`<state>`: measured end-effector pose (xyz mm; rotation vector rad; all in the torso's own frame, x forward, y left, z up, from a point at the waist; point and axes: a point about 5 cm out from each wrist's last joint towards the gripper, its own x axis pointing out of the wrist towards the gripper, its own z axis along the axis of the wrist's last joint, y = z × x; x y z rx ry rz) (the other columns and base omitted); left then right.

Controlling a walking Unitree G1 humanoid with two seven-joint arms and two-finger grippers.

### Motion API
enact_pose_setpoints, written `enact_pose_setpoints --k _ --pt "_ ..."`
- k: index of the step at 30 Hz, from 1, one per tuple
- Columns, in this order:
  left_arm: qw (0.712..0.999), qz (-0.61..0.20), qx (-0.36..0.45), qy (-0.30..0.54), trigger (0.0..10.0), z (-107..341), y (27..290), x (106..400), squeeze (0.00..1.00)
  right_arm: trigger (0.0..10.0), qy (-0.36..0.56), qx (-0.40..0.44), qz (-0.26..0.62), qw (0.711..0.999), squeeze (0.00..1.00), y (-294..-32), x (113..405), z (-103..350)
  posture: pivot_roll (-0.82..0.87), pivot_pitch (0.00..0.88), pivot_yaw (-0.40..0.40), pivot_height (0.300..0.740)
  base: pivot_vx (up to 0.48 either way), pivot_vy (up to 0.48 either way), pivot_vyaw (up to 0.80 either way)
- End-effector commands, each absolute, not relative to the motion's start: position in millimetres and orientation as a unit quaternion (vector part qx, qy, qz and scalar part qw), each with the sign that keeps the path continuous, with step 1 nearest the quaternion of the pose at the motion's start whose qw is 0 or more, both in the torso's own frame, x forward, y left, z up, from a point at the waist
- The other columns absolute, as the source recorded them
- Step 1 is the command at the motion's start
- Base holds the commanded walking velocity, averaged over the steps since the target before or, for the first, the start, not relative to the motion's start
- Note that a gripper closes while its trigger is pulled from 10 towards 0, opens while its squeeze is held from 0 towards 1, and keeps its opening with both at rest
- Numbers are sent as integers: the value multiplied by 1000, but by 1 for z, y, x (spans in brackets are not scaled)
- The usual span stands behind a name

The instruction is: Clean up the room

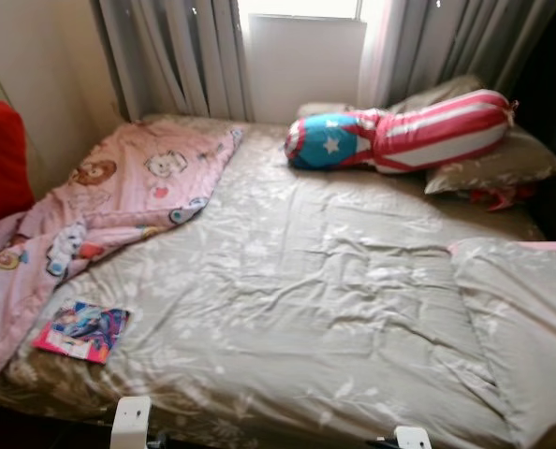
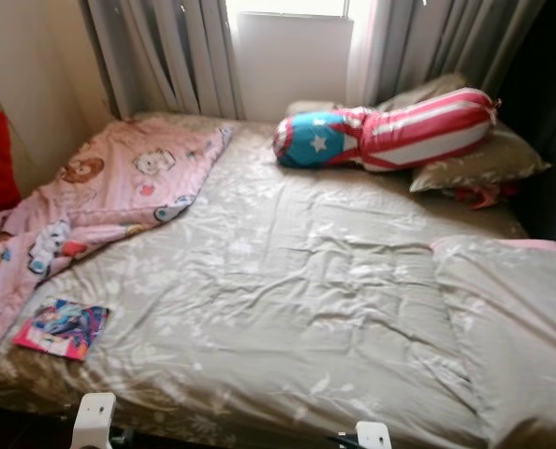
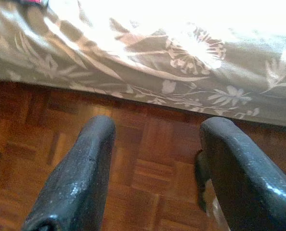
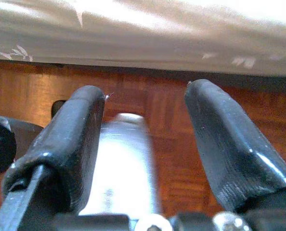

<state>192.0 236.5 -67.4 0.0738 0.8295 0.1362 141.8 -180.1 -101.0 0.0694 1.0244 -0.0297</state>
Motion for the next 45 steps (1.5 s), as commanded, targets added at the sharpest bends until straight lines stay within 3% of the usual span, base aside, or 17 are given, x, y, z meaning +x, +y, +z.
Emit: enact_pose_setpoints --k 1,45 --pt "913 58 33 403 10000 -68 230 194 0 10000 495 30 -24 868 0 -188 136 -102 30 0 -9 740 0 480 0" --pt "912 65 29 404 10000 -68 232 192 0 10000 495 33 -26 868 0 -186 140 -101 40 0 -21 740 0 480 0"
